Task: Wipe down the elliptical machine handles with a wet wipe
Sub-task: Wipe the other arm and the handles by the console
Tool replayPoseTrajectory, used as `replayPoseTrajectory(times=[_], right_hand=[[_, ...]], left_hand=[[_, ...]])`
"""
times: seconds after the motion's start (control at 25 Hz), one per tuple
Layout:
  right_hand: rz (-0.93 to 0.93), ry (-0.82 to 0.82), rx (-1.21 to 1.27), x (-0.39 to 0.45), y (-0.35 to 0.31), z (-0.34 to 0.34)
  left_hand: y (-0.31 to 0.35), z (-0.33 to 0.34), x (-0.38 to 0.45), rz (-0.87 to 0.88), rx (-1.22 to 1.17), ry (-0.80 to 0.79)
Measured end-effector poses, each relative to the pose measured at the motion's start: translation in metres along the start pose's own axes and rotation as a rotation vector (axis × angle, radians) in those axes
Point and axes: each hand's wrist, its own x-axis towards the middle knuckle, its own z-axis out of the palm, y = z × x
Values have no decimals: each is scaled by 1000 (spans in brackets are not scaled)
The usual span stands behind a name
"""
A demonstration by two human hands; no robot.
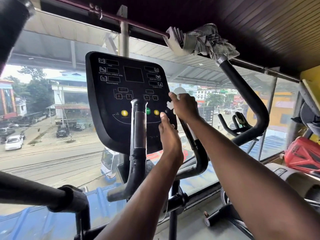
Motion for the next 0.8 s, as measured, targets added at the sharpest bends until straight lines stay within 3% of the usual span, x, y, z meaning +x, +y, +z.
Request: replayPoseTrajectory(times=[0.16, 0.24, 0.4, 0.64, 0.8], right_hand=[[-307, 119, -237, -21, 5, 13], [-199, 107, -142, -16, 4, 9], [195, -39, 246, -11, -5, -6], [331, -258, 356, -57, 39, -12], [282, -311, 386, -74, 64, -20]], left_hand=[[8, -3, 10, 36, -12, 4], [8, -2, 9, 36, 12, -3], [11, 0, 1, 40, 80, -17], [5, 8, 15, 30, 204, -9], [-9, 34, 21, 10, 288, -71]])
